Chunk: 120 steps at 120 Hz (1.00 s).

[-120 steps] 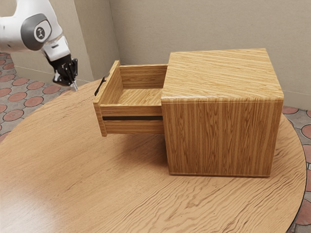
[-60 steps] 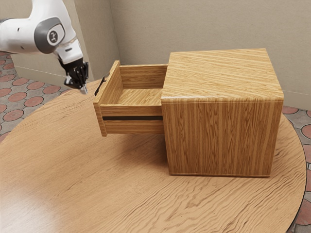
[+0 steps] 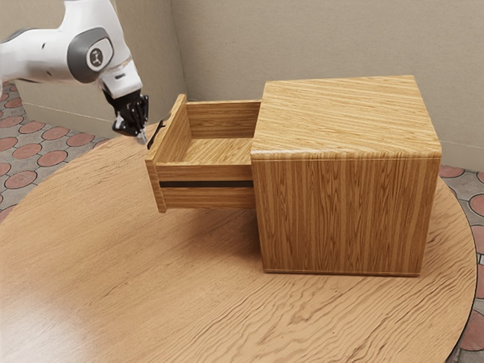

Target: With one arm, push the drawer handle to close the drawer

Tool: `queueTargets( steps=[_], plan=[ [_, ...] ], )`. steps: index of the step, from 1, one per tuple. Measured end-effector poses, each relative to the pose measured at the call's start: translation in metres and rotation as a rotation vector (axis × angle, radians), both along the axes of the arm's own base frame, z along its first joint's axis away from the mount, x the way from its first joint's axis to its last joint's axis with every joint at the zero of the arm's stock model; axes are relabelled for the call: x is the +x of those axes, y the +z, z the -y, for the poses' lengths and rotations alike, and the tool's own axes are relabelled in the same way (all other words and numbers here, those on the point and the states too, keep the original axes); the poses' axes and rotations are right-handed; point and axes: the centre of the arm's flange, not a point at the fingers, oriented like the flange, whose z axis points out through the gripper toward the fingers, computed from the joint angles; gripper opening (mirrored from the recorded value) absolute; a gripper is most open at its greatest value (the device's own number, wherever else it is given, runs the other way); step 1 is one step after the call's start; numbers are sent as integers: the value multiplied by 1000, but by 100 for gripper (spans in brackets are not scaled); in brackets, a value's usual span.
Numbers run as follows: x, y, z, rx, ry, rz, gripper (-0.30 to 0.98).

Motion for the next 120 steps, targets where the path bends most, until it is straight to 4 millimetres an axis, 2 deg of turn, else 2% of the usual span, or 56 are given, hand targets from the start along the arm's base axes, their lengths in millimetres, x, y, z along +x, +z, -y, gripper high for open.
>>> queueTargets(
  steps=[18,47,120],
  plan=[
    [6,3,-2,-2,7,10,-10],
    [10,0,8,-6,0,5,-10],
    [34,-7,50,-18,-58,12,-10]
  ],
)
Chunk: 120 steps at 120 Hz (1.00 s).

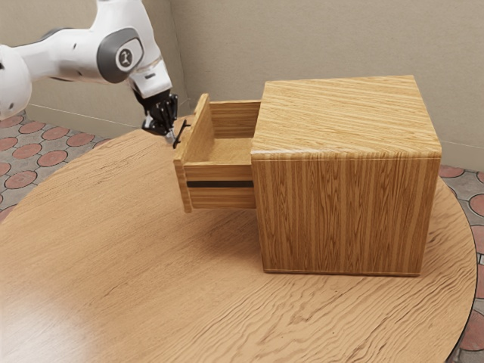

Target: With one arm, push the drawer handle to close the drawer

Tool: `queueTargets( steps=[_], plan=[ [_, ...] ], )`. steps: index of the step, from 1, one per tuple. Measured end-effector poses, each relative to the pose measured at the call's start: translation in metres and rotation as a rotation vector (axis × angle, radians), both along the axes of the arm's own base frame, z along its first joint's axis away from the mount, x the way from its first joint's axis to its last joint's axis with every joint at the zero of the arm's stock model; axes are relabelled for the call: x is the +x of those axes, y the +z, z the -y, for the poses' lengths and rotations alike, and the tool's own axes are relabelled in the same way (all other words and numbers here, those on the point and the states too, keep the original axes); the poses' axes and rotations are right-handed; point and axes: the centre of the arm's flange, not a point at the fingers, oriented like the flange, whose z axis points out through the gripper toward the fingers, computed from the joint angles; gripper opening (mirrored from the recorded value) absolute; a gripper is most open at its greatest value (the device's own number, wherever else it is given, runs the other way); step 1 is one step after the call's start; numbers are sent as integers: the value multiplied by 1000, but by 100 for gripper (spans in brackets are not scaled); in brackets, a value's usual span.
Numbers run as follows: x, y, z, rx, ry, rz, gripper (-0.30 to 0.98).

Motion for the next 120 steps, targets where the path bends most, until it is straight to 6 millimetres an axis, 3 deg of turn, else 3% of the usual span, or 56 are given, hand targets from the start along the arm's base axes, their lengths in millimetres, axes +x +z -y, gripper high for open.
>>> queueTargets(
  steps=[36,120],
  plan=[
    [10,-13,25,-6,-33,-12,-10],
    [15,0,75,-10,-82,12,-10]
  ],
)
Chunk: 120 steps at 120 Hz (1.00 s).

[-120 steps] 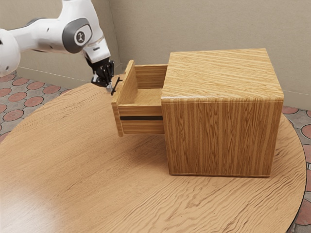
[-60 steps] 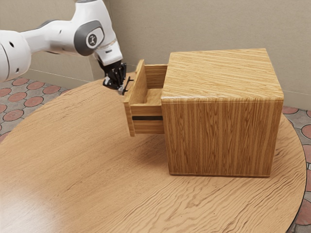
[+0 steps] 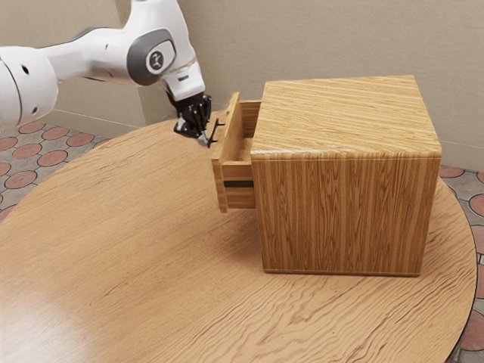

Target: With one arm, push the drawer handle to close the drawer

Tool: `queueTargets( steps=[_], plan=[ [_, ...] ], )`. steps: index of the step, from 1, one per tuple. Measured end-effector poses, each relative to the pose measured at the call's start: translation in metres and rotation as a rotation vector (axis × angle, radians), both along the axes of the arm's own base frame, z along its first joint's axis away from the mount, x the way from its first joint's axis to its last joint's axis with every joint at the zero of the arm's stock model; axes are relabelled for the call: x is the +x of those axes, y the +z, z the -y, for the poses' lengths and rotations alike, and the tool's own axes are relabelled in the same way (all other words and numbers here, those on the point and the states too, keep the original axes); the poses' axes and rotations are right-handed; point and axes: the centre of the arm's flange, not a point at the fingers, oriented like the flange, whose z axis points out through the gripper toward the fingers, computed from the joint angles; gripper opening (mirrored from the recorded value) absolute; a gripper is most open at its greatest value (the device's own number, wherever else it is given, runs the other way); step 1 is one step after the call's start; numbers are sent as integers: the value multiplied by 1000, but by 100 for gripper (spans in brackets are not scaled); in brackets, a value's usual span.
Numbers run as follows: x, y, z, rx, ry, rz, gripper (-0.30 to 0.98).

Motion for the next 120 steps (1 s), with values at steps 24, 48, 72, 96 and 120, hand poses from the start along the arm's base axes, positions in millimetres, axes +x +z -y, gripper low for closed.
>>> queueTargets(
  steps=[24,48,72,96,120],
  plan=[
    [6,2,14,-5,-13,9,-10],
    [8,6,30,-8,-28,18,-10],
    [13,-1,46,-11,-40,15,-10],
    [16,0,60,-14,-51,20,-10],
    [16,0,72,-16,-59,24,-10]
  ],
)
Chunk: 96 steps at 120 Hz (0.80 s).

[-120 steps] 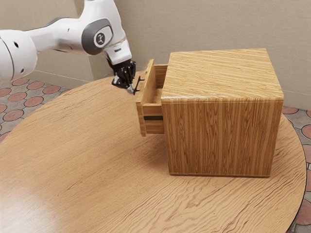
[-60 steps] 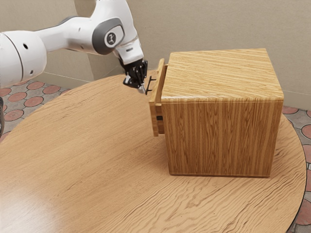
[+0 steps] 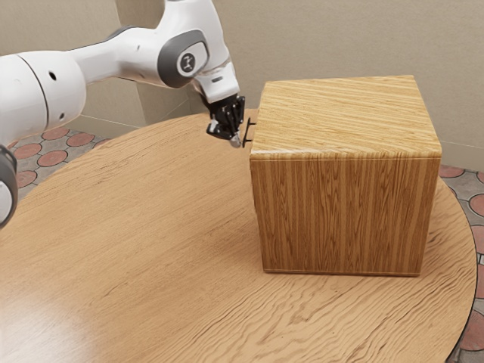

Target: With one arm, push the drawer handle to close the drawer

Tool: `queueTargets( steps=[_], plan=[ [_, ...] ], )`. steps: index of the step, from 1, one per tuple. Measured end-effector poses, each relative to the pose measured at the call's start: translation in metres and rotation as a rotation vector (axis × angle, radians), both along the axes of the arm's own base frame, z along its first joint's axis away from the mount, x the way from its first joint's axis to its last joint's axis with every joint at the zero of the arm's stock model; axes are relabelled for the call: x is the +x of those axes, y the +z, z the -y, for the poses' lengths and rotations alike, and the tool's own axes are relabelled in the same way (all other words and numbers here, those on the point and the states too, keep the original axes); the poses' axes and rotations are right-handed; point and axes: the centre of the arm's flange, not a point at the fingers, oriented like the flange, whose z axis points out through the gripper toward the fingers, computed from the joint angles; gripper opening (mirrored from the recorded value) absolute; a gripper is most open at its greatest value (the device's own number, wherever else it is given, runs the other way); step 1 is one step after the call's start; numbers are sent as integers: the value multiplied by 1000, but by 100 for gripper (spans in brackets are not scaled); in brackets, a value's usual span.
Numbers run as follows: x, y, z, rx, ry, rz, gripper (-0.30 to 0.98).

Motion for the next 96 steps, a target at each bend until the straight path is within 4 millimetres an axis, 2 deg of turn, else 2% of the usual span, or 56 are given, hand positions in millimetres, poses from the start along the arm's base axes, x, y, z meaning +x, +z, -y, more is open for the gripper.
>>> queueTargets(
  steps=[27,42,45,52,68,81,96],
  plan=[
    [0,-1,8,-1,-2,-2,-10],
    [-2,1,-4,15,20,-15,-10],
    [-3,3,-12,23,34,-23,-10],
    [-9,13,-46,38,94,-44,-8],
    [-27,32,-101,55,220,-117,22],
    [-62,60,-129,63,301,-169,41],
    [-113,84,-157,75,394,-214,53]
  ],
)
